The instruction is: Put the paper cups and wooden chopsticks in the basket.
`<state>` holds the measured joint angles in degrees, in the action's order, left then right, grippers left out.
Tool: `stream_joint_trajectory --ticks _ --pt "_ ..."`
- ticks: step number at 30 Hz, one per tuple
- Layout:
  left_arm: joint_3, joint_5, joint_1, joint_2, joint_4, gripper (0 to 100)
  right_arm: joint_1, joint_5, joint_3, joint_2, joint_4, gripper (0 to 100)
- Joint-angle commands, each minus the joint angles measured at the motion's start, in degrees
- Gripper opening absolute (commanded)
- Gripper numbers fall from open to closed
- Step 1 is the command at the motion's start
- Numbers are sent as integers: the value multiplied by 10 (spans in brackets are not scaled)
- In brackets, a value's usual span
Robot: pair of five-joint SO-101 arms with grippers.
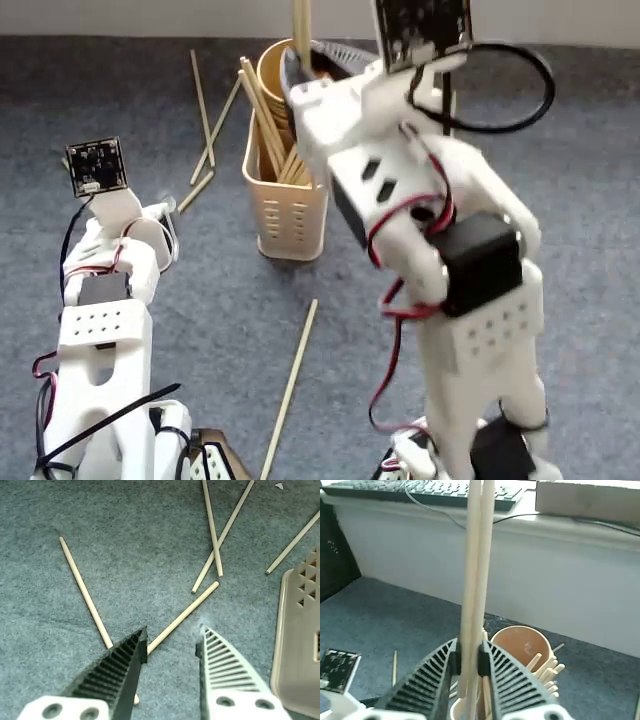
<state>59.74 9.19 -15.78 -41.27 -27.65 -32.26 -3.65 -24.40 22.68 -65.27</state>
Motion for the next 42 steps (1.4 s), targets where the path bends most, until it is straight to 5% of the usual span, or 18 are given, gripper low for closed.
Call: stream_joint_trajectory --ticks 1,6,14,30,42 --pt "-1 2 15 -16 11 189 -16 8 268 115 175 6" --pt "-1 2 15 -16 11 189 -18 46 637 276 523 6" --pt "-1 2 18 -15 11 189 -1 75 655 204 616 6" --pt "3 1 27 -15 11 189 11 75 362 18 528 6" --pt "3 1 27 -15 11 189 61 72 505 -9 567 6"
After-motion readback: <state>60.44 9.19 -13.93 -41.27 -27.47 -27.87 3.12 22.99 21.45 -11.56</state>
